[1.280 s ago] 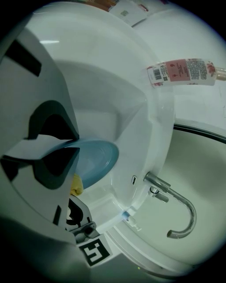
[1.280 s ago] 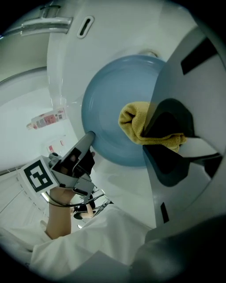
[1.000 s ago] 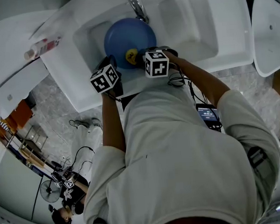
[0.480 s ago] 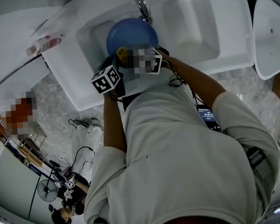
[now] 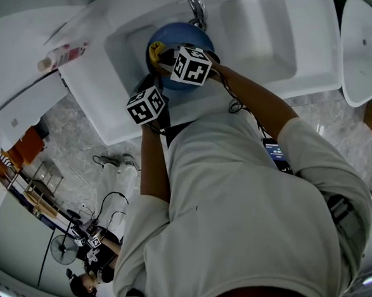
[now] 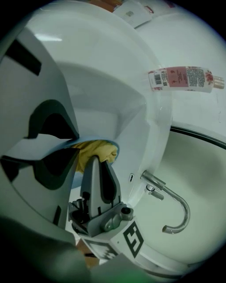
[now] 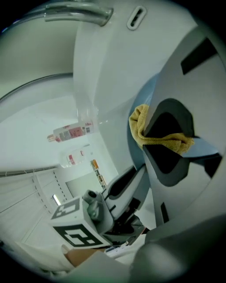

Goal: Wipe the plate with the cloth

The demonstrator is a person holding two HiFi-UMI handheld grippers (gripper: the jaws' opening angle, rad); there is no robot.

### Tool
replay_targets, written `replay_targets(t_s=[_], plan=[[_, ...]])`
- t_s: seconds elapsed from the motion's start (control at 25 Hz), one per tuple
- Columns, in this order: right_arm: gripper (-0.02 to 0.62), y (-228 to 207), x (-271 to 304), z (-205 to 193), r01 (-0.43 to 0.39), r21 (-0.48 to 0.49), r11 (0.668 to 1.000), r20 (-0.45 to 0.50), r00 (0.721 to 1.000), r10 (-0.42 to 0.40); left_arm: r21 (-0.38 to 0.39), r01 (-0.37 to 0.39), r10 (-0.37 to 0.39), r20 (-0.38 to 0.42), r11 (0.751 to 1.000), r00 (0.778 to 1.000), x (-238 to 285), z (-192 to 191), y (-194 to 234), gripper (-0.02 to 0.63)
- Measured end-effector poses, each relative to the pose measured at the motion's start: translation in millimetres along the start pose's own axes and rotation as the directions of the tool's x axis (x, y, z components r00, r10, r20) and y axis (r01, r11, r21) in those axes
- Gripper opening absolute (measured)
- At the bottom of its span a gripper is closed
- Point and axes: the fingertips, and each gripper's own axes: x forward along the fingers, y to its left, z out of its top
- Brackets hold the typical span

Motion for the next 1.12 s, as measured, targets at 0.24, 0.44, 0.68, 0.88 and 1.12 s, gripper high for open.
replay_targets(t_s=[0.24, 0.44, 0.68, 0.88, 1.12], plan=[[0.048, -42, -1, -13, 0.125, 0.029, 0.992, -0.039, 0.992, -0.124, -0.012, 0.012, -0.012, -0.015, 1.000, 1.000, 0, -6, -2, 0.083], [0.048, -66, -12, -37, 0.194, 0.037, 0.980, -0.098, 0.977, -0.189, -0.027, 0.025, -0.026, -0.019, 0.999, 0.999, 1, -7, -3, 0.084], [0.048, -80, -31, -72, 0.265, -0.027, 0.964, -0.196, 0.944, -0.265, -0.039, 0.040, -0.041, -0.019, 0.998, 0.999, 3, -5, -6, 0.084], [0.048, -79, -46, -100, 0.283, -0.060, 0.957, -0.262, 0.921, -0.288, -0.039, 0.041, -0.042, -0.025, 0.998, 0.999, 4, -6, -5, 0.083], [0.048, -58, -57, -120, 0.232, -0.059, 0.971, -0.307, 0.921, -0.238, -0.043, 0.043, -0.044, -0.033, 0.998, 0.998, 6, -5, -3, 0.083]])
